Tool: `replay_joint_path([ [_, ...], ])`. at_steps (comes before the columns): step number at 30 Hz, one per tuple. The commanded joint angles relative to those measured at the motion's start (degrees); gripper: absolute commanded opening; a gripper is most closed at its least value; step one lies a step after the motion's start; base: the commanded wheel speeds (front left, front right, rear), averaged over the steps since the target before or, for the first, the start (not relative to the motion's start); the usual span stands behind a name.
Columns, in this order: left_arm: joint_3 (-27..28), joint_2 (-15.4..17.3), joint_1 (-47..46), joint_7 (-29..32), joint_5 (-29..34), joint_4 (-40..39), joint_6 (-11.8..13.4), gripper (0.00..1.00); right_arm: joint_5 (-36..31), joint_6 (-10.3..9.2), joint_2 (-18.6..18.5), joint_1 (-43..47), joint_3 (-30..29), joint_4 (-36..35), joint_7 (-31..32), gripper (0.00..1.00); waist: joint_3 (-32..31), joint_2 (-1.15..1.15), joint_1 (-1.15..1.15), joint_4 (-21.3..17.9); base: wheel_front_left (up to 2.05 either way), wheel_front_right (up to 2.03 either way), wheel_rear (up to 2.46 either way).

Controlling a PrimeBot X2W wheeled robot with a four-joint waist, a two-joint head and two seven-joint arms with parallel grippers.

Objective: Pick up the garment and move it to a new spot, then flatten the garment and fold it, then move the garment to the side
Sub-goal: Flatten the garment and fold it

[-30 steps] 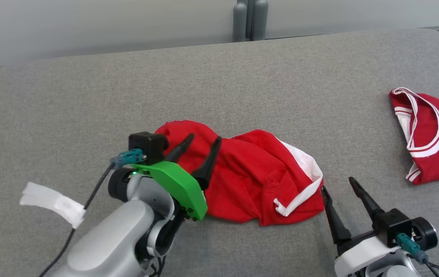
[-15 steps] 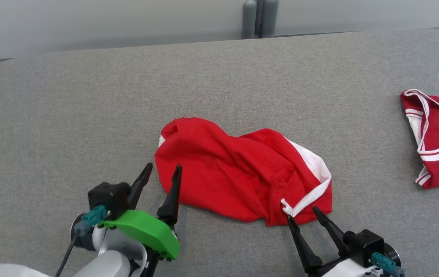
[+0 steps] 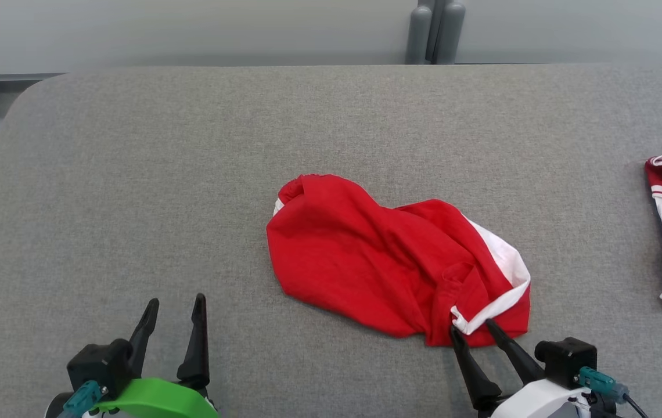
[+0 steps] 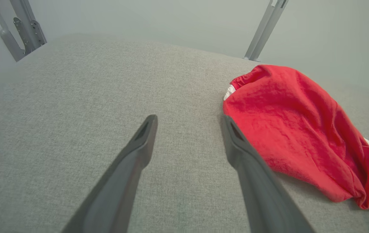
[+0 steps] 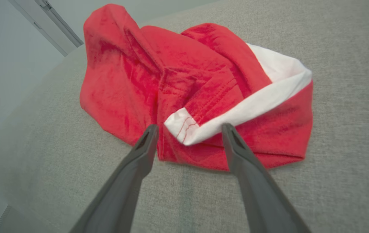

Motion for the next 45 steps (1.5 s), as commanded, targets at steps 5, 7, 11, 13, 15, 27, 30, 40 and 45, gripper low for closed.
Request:
replay_joint_path([
  [5,3.14,-1.38,3.94,-0.48,1.91,-0.70,-1.51,1.00,2.12,0.00,0.24,1.40,-1.82,-2.75,3.95,1.00,-1.17,0.00,0.00,1.63,0.00,0.00,0.00],
  [7,4.19,-2.27,4.82,-0.49,2.51,-0.69,-2.01,1.00,2.06,0.00,0.39,1.70,-2.44,-3.07,5.20,1.00,-1.47,0.00,0.00,1.98,0.00,0.00,0.00],
  [11,5.83,-3.35,5.99,-0.51,3.49,-0.66,-3.12,1.00,0.40,0.00,0.58,1.93,-2.96,-4.11,6.47,1.00,-1.52,0.00,0.00,2.45,0.00,0.00,0.00],
  [13,6.37,-3.71,6.45,-0.51,4.02,-0.53,-3.63,1.00,-0.66,0.00,0.35,2.00,-2.64,-4.66,6.59,1.00,-1.42,0.00,0.00,2.49,0.00,0.00,0.00],
  [15,6.20,-3.99,6.23,-0.52,4.09,-0.46,-4.94,1.00,-1.20,0.00,0.29,2.23,-2.74,-5.35,6.86,1.00,-1.29,0.00,0.00,2.27,0.00,0.00,0.00],
  [27,1.95,-10.19,-7.88,7.46,0.59,-1.88,-13.36,1.00,-6.47,0.00,-1.40,1.78,-8.56,-12.10,5.19,1.00,0.98,0.00,0.00,-5.28,0.00,0.00,0.00],
  [30,2.14,-9.81,-12.50,9.72,1.66,0.17,-13.05,1.00,-6.84,0.00,-1.49,1.53,-9.23,-12.79,5.07,1.00,1.60,0.00,0.00,-6.99,0.00,0.00,0.00],
  [40,1.17,-12.38,-28.87,20.96,0.86,21.92,-14.53,1.00,-12.43,0.00,-0.99,-0.42,-12.00,-12.08,-5.78,1.00,4.21,0.00,0.00,-14.78,0.00,0.00,0.00],
  [45,-0.98,-11.54,-29.32,24.53,1.56,32.03,-15.12,1.00,-14.38,0.00,-0.21,-0.91,-13.69,-9.68,-9.20,1.00,3.62,0.00,0.00,-15.91,0.00,0.00,0.00],
])
